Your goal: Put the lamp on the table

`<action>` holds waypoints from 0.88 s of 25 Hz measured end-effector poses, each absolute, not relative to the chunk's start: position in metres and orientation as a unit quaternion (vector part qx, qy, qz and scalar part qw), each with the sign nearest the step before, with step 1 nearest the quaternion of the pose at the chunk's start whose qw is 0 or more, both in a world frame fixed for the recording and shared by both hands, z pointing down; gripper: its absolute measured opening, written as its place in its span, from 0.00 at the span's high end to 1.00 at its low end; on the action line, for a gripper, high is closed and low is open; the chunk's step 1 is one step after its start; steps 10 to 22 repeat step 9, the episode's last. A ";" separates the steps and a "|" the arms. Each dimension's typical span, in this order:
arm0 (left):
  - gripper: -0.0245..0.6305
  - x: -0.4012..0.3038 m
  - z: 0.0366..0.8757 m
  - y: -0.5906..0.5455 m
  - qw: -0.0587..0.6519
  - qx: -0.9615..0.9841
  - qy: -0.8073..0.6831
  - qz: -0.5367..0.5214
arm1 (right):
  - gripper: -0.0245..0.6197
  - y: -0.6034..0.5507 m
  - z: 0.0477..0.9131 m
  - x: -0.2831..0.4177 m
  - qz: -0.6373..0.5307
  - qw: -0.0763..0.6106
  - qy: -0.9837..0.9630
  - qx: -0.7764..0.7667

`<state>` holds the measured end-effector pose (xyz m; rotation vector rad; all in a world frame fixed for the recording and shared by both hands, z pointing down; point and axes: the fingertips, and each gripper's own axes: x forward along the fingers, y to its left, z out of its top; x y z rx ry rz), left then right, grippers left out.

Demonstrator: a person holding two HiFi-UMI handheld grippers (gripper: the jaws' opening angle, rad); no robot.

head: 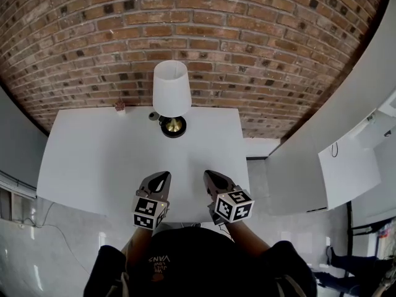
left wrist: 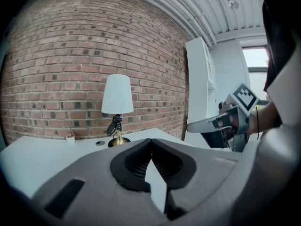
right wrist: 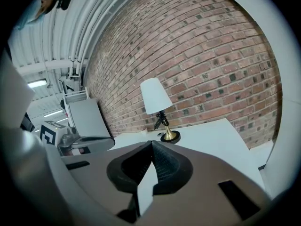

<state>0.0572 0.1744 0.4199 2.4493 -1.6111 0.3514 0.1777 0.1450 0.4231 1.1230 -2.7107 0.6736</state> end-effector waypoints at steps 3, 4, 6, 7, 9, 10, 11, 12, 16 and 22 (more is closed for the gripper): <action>0.95 0.059 0.422 0.173 0.095 0.828 -0.539 0.120 | 0.97 0.144 0.425 0.181 0.223 0.068 -0.897 0.377; 0.95 0.059 0.422 0.173 0.096 0.829 -0.538 0.121 | 0.97 0.143 0.425 0.181 0.223 0.069 -0.896 0.377; 0.95 0.060 0.422 0.171 0.098 0.829 -0.537 0.120 | 0.97 0.141 0.424 0.181 0.223 0.069 -0.896 0.377; 0.95 0.059 0.422 0.170 0.099 0.829 -0.537 0.119 | 0.97 0.140 0.424 0.180 0.223 0.068 -0.896 0.377; 0.95 0.059 0.421 0.167 0.098 0.829 -0.538 0.117 | 0.97 0.138 0.424 0.180 0.222 0.067 -0.897 0.377; 0.95 0.059 0.421 0.167 0.098 0.829 -0.538 0.117 | 0.97 0.138 0.424 0.180 0.222 0.067 -0.897 0.377; 0.95 0.059 0.421 0.167 0.098 0.829 -0.538 0.117 | 0.97 0.138 0.424 0.180 0.222 0.067 -0.897 0.377; 0.95 0.059 0.421 0.167 0.098 0.829 -0.538 0.117 | 0.97 0.138 0.424 0.180 0.222 0.067 -0.897 0.377; 0.95 0.059 0.421 0.167 0.098 0.829 -0.538 0.117 | 0.97 0.138 0.424 0.180 0.222 0.067 -0.897 0.377; 0.95 0.059 0.421 0.167 0.098 0.829 -0.538 0.117 | 0.97 0.138 0.424 0.180 0.222 0.067 -0.897 0.377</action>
